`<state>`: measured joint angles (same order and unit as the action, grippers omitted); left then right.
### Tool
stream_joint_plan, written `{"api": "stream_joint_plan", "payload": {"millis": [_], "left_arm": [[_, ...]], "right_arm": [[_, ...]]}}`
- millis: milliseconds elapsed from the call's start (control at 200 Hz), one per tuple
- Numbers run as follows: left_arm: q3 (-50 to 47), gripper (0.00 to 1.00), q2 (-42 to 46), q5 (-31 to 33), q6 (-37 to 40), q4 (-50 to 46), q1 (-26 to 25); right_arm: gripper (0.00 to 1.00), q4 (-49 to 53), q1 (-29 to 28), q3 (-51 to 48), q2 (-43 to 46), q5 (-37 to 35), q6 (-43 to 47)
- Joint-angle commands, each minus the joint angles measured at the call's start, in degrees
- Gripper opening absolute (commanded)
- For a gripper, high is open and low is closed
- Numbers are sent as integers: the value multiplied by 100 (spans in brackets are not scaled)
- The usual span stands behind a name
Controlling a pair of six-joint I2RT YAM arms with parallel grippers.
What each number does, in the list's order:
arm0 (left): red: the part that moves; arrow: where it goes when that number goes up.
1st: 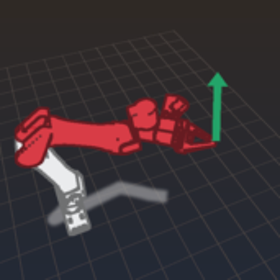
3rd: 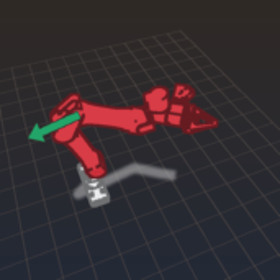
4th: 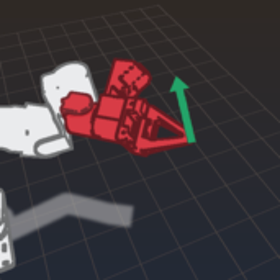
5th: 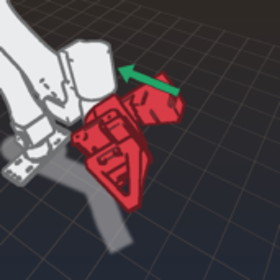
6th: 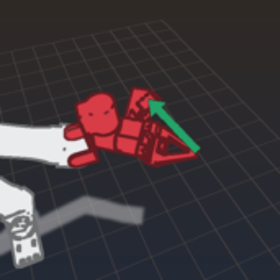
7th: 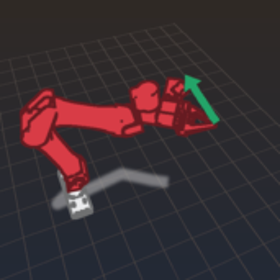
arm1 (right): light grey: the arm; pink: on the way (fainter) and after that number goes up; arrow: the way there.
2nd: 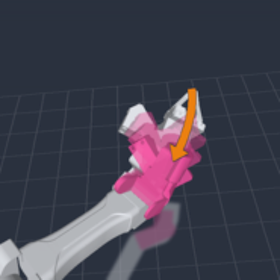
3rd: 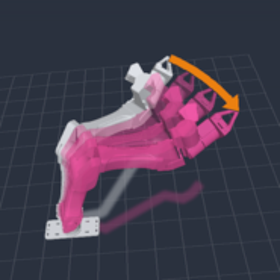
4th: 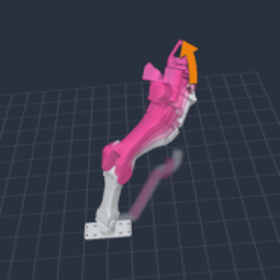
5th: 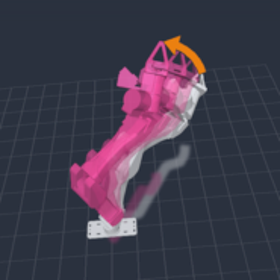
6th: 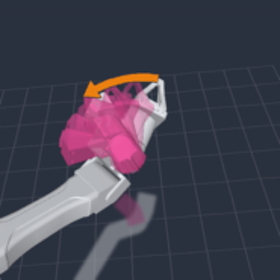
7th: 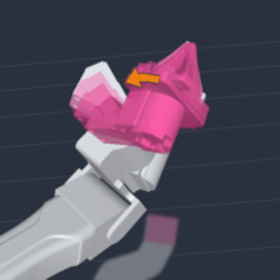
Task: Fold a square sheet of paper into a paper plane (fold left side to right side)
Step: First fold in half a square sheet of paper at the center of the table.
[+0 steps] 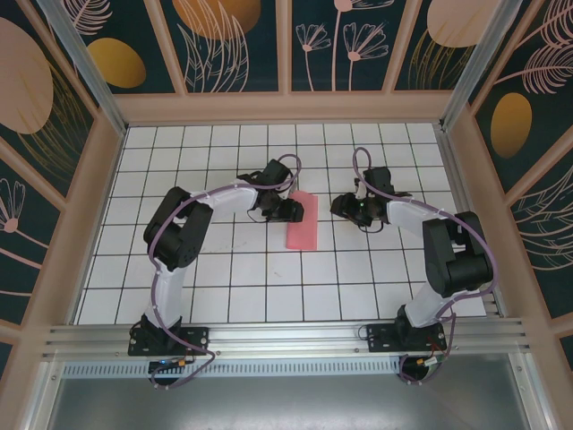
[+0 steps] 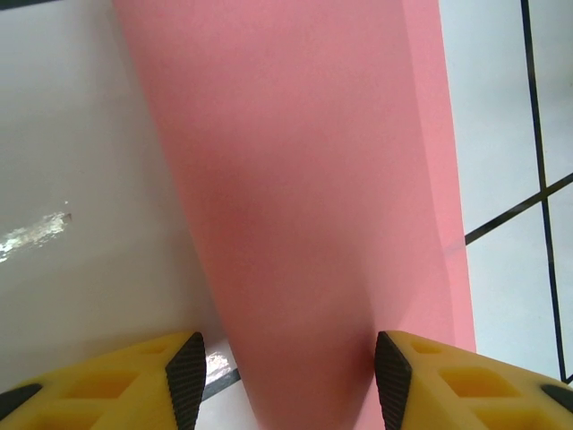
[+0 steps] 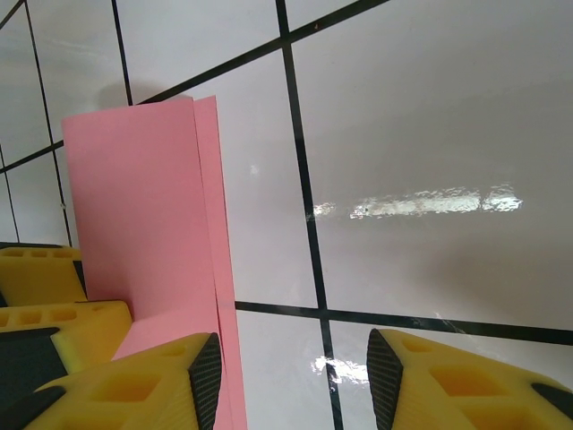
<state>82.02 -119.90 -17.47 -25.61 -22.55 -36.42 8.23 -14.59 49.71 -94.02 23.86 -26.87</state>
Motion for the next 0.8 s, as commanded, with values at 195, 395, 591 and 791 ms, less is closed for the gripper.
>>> {"api": "stream_joint_plan", "payload": {"millis": [195, 395, 591, 791], "left_arm": [[261, 56, -452, -178, 187, -116, -248], [360, 57, -540, -168, 240, -205, -253], [473, 58, -647, -136, 341, -324, -312], [595, 59, -761, -103, 396, -425, -363]], "right_arm": [[50, -38, 19, -146, 131, 136, 32], [50, -43, 26, -148, 120, 147, 29], [50, -40, 18, -155, 104, 154, 24], [50, -50, 8, -148, 97, 188, 7]]}}
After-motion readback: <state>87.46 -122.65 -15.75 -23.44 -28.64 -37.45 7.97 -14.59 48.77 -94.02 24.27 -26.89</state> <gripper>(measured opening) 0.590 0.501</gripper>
